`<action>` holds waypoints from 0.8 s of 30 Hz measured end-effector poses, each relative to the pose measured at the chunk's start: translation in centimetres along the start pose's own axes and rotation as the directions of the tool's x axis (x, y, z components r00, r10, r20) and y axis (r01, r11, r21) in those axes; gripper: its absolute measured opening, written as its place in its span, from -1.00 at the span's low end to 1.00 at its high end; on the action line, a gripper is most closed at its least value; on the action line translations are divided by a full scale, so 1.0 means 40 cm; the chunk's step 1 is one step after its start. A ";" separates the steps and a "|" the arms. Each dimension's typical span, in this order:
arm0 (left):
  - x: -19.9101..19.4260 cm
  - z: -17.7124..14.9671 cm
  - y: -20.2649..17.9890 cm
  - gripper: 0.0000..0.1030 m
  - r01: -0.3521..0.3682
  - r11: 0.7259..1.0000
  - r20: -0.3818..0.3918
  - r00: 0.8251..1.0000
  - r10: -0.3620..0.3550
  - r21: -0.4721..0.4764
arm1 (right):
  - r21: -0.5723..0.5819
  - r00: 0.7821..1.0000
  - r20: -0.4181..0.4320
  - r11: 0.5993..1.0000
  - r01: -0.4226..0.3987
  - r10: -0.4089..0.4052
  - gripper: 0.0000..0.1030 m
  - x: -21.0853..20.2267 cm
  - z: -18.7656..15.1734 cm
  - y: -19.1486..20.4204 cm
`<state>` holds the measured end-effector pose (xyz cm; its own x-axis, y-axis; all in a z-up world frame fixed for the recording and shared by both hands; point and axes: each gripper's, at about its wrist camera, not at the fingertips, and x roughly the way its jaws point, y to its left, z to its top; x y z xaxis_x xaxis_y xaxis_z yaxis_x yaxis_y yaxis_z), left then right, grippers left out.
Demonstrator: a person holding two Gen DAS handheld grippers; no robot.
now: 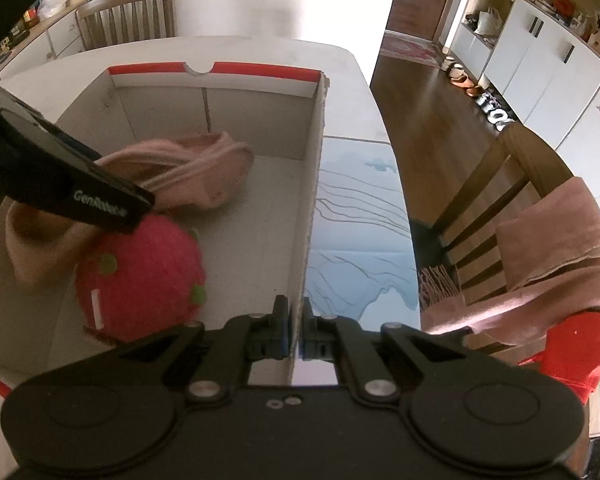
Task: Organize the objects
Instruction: 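Carry the pink towel with the left gripper into the box and release, then withdraw the left gripper and grasp the black USB cable on the table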
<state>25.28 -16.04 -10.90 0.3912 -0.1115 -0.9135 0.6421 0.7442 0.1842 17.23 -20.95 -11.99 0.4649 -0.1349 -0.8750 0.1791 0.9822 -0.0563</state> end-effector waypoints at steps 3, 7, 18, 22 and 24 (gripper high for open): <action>-0.009 -0.005 0.004 0.47 0.026 1.000 0.019 0.999 -0.026 0.000 | 0.000 1.000 0.000 1.000 0.000 0.000 -0.95 0.000 -0.001 0.001; -0.032 -0.014 0.020 0.47 0.039 0.999 0.055 0.998 -0.039 -0.009 | 0.000 1.000 0.000 1.000 0.000 0.000 -0.95 -0.001 0.000 0.000; -0.152 -0.063 0.075 0.48 0.119 0.991 0.153 0.982 -0.108 -0.065 | -0.007 1.000 0.000 1.000 0.004 -0.004 -0.94 -0.002 0.000 0.001; -0.196 -0.090 0.111 0.48 0.144 0.985 0.181 0.976 -0.125 -0.098 | -0.009 1.000 -0.003 1.000 0.004 -0.004 -0.93 -0.001 0.000 -0.001; -0.223 -0.111 0.140 0.48 0.154 0.981 0.200 0.971 -0.128 -0.116 | -0.010 1.000 -0.004 1.000 0.005 -0.005 -0.93 -0.002 0.000 0.000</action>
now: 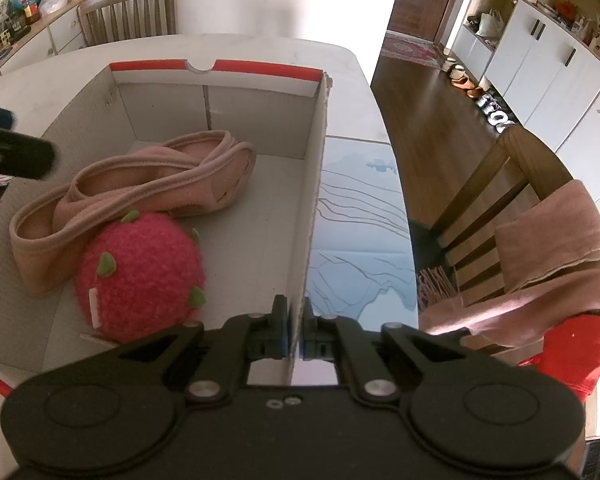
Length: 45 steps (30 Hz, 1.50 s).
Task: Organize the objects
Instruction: 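Withdraw the left gripper and grasp the black USB cable on the table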
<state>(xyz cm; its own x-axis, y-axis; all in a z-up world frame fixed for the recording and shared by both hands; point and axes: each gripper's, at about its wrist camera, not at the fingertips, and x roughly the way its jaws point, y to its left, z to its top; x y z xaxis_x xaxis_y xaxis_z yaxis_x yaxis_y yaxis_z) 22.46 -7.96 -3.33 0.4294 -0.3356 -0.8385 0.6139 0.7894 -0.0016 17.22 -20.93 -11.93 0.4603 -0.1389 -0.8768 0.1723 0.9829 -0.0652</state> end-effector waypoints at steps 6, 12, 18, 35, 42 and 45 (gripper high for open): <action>-0.084 -0.033 0.087 0.48 -0.020 0.999 0.045 0.999 0.022 -0.046 | -0.005 1.000 -0.005 1.000 0.009 -0.009 -0.93 0.000 0.001 0.005; -0.148 -0.101 0.179 0.69 -0.046 0.993 0.076 0.996 0.054 -0.107 | -0.004 1.000 -0.010 1.000 0.013 -0.013 -0.92 -0.001 0.003 0.010; -0.164 -0.200 0.236 0.69 -0.062 0.988 0.049 0.996 0.069 -0.139 | -0.005 1.000 -0.014 1.000 0.018 -0.018 -0.92 -0.002 0.005 0.010; -0.087 -0.466 0.264 0.97 -0.014 1.000 -0.093 0.996 0.011 -0.027 | -0.013 0.997 -0.030 0.998 0.067 -0.068 -0.88 -0.006 0.007 0.036; -0.037 -0.530 0.276 0.97 0.020 0.999 -0.129 0.991 -0.025 -0.038 | -0.021 0.996 -0.034 0.996 0.081 -0.082 -0.87 -0.006 0.008 0.044; -0.014 -0.549 0.269 0.97 0.013 1.000 -0.163 0.987 -0.017 -0.021 | -0.025 0.996 -0.034 0.996 0.087 -0.087 -0.87 -0.005 0.008 0.046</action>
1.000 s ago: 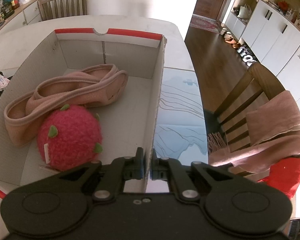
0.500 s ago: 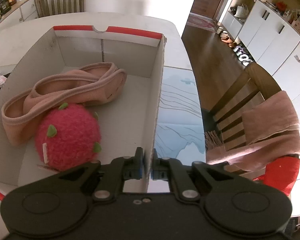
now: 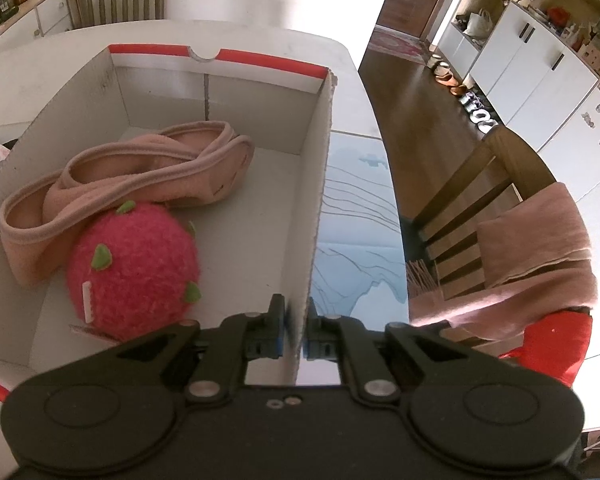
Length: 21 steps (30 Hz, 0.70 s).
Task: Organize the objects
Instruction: 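Withdraw the left gripper and grasp the black USB cable on the table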
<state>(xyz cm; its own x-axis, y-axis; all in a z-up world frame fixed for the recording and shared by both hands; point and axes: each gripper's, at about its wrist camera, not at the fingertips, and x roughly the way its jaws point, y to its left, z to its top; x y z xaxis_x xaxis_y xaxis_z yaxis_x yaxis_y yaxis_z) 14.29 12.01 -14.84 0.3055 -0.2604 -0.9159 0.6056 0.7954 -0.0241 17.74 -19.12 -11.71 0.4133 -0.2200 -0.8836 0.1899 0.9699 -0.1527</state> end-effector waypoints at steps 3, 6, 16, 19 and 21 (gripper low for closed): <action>0.019 -0.012 -0.007 0.95 -0.011 1.000 -0.020 1.000 0.011 0.015 | -0.001 1.000 0.000 1.000 0.003 -0.003 -0.87 0.001 0.000 0.002; 0.025 -0.017 -0.007 0.88 -0.032 0.999 -0.015 0.999 0.032 0.014 | -0.003 1.000 -0.001 1.000 0.003 -0.003 -0.87 0.001 -0.001 0.005; 0.023 -0.011 -0.016 0.09 -0.035 0.998 -0.008 0.999 0.035 0.051 | -0.004 1.000 0.000 1.000 0.006 -0.006 -0.87 -0.002 -0.003 0.006; 0.021 -0.006 -0.025 -0.19 -0.031 0.998 -0.011 0.999 0.032 0.061 | -0.005 1.000 0.000 1.000 0.006 -0.006 -0.87 -0.002 -0.003 0.006; 0.021 -0.004 -0.033 -0.33 -0.031 0.997 -0.017 0.999 0.032 0.065 | -0.005 1.000 0.000 1.000 0.005 -0.005 -0.87 -0.002 -0.004 0.005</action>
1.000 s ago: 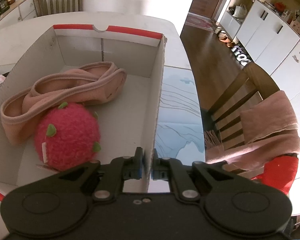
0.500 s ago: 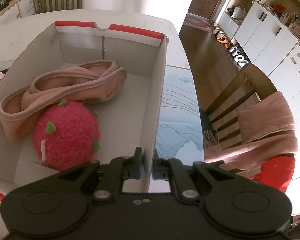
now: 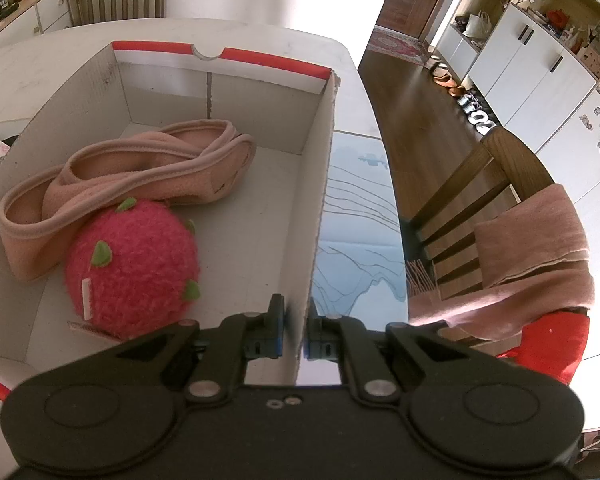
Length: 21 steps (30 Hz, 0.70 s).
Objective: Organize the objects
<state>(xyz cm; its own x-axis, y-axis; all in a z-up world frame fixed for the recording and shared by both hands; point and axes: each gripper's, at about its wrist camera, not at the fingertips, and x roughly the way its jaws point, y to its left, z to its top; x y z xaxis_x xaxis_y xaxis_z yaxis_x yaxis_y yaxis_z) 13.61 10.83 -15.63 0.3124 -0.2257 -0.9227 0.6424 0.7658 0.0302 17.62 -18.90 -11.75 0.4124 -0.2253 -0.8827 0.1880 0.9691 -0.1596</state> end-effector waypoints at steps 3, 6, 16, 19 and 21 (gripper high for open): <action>0.000 0.005 -0.010 -0.54 0.001 1.000 -0.012 1.000 -0.001 0.001 | 0.000 1.000 0.000 1.000 0.000 0.000 -0.87 0.000 0.000 0.001; 0.001 0.009 -0.020 -0.75 0.002 1.000 -0.022 1.000 -0.002 0.004 | -0.002 1.000 0.001 1.000 0.000 0.000 -0.87 0.000 -0.001 0.002; -0.021 0.034 0.000 -0.78 -0.011 0.998 0.003 1.000 0.011 -0.066 | 0.009 1.000 0.016 1.000 -0.004 0.003 -0.88 -0.002 -0.003 0.000; -0.033 0.048 0.017 -0.79 0.007 0.992 0.014 1.000 -0.006 -0.124 | 0.006 1.000 0.017 1.000 -0.003 0.003 -0.88 -0.002 -0.004 0.001; -0.039 0.055 0.026 -0.79 0.022 0.987 0.021 1.000 -0.019 -0.158 | 0.000 1.000 0.017 1.000 -0.006 0.006 -0.88 -0.002 -0.004 0.001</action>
<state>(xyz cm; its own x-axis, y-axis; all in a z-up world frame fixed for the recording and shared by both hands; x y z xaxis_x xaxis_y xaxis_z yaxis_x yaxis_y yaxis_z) 15.31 10.66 -13.31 0.3145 -0.2528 -0.9150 0.5308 0.8459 -0.0513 17.45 -18.83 -11.77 0.4291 -0.2210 -0.8758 0.1858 0.9705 -0.1538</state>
